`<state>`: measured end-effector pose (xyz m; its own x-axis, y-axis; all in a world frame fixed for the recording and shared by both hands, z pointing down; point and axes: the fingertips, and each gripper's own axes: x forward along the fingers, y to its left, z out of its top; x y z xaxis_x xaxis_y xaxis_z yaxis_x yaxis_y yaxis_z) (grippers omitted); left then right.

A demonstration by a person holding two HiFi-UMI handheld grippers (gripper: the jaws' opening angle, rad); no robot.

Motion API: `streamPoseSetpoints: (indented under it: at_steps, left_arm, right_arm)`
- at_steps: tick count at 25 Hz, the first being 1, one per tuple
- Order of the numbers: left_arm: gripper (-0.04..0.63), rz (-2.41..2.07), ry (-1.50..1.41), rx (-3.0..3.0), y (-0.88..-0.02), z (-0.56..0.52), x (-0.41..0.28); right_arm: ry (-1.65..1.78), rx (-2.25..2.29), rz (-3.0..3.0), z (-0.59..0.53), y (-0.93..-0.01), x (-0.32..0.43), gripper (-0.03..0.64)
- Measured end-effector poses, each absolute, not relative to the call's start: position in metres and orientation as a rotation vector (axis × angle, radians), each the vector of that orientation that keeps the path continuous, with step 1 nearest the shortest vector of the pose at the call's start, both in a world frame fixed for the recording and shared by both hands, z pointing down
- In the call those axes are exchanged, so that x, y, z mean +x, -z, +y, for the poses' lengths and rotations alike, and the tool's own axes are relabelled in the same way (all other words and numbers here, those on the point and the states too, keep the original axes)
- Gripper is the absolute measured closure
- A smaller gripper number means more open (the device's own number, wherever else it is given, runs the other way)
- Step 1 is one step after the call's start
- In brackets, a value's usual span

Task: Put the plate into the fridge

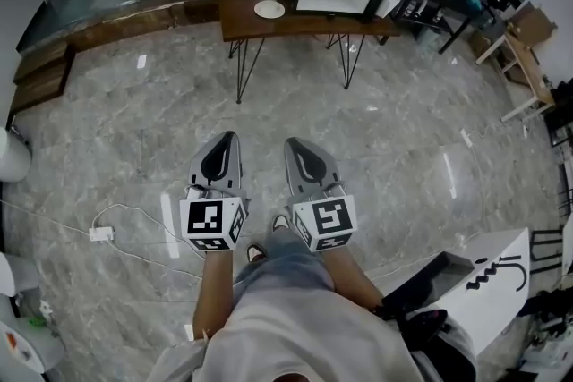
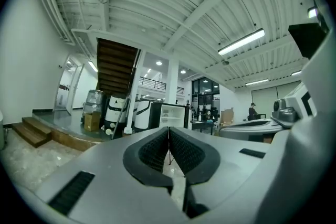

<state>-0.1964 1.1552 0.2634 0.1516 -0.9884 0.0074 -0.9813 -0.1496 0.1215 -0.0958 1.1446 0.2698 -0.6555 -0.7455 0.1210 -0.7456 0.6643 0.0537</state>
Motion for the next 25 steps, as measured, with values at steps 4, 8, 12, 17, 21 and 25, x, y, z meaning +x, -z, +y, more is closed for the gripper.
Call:
streamPoseSetpoints:
  at_steps: [4,8,12,17,21,25]
  left_arm:
    - [0.575,-1.992,0.106,2.285,-0.274,1.115,-0.226]
    - [0.575,-1.972,0.080,2.330,-0.286,1.046,-0.246]
    - [0.575,-1.963,0.047,2.350,-0.283,0.949,-0.279]
    - [0.575,-1.943,0.023,2.381,-0.266,0.817,-0.317]
    - [0.575,-1.950,0.010,2.413,-0.258,0.740,-0.330]
    - [0.575,-1.964,0.004,2.416,-0.262,0.673,-0.348]
  right_arm:
    - [-0.018,1.166,-2.767,1.109,-0.285,-0.137,0.598]
    - [-0.060,1.143,-2.783,1.038,-0.303,-0.174,0.598]
    - [-0.088,1.136,-2.804,0.940,-0.300,-0.215,0.598]
    - [-0.084,1.130,-2.829,0.813,-0.282,-0.255,0.598]
    - [-0.084,1.109,-2.845,0.738,-0.281,-0.274,0.598]
    - [-0.085,1.091,-2.840,0.670,-0.289,-0.293,0.598]
